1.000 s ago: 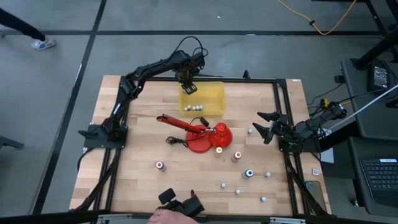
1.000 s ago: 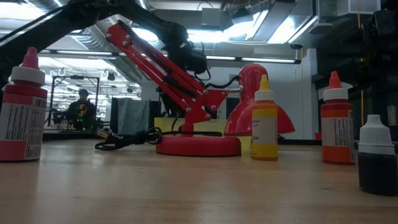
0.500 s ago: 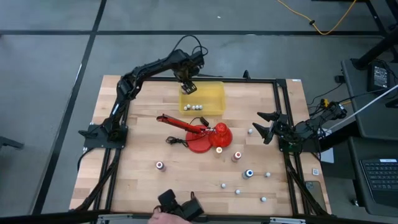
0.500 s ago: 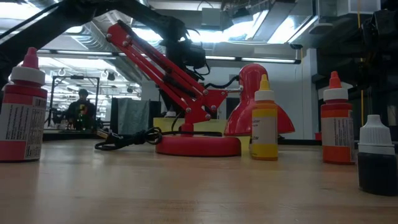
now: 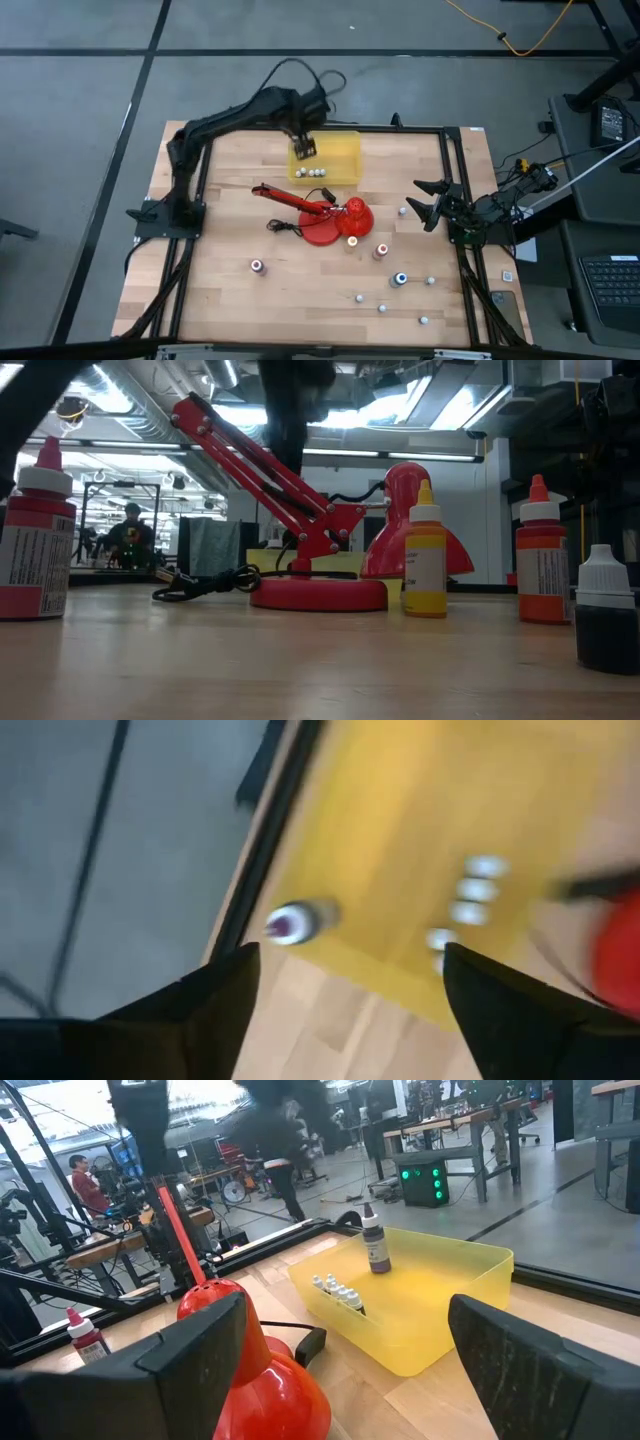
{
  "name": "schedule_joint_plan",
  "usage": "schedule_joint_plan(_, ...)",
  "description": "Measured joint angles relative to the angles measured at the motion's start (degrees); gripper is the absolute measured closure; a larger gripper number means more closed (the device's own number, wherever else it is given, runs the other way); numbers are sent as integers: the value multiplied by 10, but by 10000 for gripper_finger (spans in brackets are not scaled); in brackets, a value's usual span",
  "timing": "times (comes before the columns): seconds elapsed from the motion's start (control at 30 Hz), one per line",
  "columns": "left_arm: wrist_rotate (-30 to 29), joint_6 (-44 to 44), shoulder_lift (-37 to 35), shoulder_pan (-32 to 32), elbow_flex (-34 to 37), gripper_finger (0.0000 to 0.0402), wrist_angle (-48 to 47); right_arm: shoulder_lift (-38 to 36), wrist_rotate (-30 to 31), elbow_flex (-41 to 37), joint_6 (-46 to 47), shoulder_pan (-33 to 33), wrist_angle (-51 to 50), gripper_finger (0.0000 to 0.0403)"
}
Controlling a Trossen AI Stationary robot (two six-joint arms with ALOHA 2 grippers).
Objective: Pick & Place food coloring
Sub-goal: Put the pink food coloring bottle into the yellow bin
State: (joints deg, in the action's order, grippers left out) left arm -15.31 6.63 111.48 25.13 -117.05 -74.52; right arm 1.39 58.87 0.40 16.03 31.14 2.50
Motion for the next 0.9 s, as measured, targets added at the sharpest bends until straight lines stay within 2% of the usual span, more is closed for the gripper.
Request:
schedule_joint_plan(0.23, 10, 93, -87, -171, 0, 71, -19, 0, 0, 0, 0, 0, 0, 56)
schedule_joint_plan(0.33, 43, 97, -109, -249, 0, 72, -42, 0, 0, 0, 0, 0, 0, 56)
schedule_joint_plan(0.47, 114, 80, -119, -349, 0, 74, -90, 0, 0, 0, 0, 0, 0, 56)
schedule_joint_plan(0.6, 159, 19, -118, -435, 24, 75, -131, 0, 0, 0, 0, 0, 0, 56)
schedule_joint_plan(0.9, 161, -217, -130, -535, 201, 75, -87, 0, 0, 0, 0, 0, 0, 56)
